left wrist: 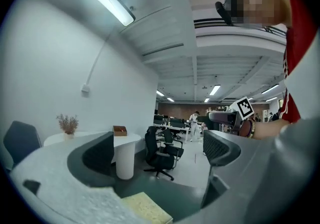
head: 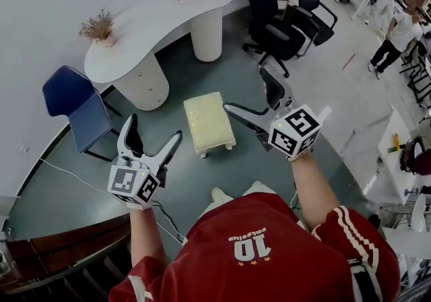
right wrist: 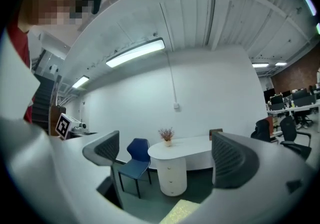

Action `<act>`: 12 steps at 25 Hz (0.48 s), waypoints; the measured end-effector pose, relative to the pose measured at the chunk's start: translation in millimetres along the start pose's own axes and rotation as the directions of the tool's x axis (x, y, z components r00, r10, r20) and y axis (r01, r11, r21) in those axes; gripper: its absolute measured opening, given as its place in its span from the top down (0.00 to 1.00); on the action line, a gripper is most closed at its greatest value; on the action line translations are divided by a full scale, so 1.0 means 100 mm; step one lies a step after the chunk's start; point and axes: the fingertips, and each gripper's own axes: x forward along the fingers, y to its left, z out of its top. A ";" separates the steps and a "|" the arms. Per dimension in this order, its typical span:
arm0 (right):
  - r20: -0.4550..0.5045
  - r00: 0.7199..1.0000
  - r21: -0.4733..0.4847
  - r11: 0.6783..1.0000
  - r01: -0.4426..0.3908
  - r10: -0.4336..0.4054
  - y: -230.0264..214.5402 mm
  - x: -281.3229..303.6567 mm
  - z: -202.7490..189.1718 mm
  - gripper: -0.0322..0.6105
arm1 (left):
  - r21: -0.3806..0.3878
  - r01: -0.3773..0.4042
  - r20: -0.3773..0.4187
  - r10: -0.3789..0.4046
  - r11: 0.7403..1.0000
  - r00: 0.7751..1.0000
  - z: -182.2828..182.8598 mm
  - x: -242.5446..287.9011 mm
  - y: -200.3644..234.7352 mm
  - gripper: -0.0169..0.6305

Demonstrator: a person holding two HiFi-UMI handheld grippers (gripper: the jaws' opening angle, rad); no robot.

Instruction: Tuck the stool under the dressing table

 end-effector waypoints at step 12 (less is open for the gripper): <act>-0.333 0.943 0.194 0.978 0.073 -0.004 -0.77 0.45 -2.15 0.07 | -0.185 0.026 -0.204 -0.065 0.982 0.977 -1.73 0.88 0.52 0.11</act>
